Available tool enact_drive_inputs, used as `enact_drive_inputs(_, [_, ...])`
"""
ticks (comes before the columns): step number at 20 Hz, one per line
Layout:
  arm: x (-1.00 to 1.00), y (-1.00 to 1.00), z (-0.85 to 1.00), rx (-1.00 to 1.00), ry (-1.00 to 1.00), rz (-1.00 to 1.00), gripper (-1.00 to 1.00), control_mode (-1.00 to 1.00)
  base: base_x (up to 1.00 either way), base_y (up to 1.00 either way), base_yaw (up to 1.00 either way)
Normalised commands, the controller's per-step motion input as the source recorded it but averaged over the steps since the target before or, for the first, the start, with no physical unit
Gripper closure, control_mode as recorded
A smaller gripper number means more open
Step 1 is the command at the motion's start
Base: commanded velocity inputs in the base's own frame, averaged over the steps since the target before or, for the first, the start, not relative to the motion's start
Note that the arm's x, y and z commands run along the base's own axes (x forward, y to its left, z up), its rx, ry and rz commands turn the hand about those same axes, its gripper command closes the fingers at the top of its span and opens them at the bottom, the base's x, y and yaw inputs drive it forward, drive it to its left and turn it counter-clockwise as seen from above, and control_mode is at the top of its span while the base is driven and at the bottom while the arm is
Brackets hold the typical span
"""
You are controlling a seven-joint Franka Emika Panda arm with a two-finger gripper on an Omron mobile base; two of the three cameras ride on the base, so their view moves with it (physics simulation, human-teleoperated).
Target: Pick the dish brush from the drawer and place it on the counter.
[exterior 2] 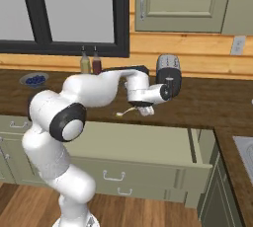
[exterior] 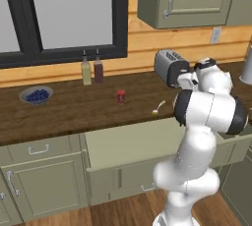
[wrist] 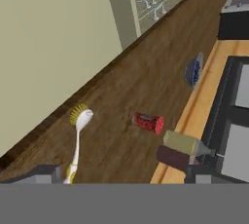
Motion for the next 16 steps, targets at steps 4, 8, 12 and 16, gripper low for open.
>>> enact_drive_inputs(4, [-0.97,0.17,0.85,-0.09,-0.29,0.00,-1.00,-1.00,0.00,0.00,0.00])
enact_drive_inputs(8, [-0.86,-0.10,0.97,-0.01,-0.16,0.00,-1.00,-1.00,0.00,0.00,0.00])
enact_drive_inputs(12, [-0.98,-0.46,0.55,0.00,-0.15,-0.10,-1.00,-1.00,0.00,0.00,0.00])
enact_drive_inputs(16, [-0.62,-0.19,0.44,0.00,-0.21,-0.06,-1.00,-1.00,0.00,0.00,0.00])
